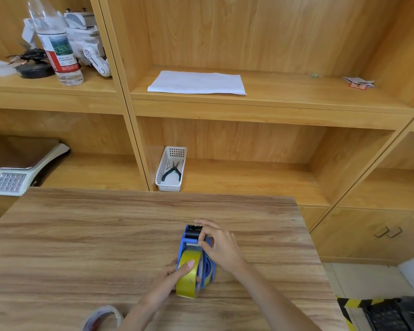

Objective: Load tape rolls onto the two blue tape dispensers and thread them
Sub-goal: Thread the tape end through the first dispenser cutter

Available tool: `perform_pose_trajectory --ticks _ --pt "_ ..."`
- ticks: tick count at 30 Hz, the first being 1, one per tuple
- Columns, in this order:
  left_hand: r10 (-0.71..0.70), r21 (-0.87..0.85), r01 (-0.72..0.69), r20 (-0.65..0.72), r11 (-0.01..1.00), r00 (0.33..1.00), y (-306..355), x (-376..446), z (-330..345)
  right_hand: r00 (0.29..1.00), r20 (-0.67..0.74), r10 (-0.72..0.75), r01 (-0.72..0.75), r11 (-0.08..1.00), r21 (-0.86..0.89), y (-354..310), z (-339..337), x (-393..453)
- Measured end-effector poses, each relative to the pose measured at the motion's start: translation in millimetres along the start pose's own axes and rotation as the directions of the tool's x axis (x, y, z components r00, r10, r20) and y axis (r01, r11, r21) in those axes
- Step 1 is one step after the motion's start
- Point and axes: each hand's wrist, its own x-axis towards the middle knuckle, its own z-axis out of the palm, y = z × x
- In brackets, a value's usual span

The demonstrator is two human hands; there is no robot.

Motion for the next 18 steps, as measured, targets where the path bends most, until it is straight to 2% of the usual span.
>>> perform_pose_trajectory --ticks 12,18 --pt "-0.13 0.05 0.124 0.163 0.991 0.978 -14.1 -6.4 -17.4 0.998 -0.048 0.046 -0.043 0.997 0.067 8.6 6.3 0.8" --pt "-0.184 -0.094 0.19 0.076 0.977 0.98 -8.4 -3.2 -6.7 0.998 -0.051 0.023 -0.023 1.0 0.003 4.3 4.3 1.5"
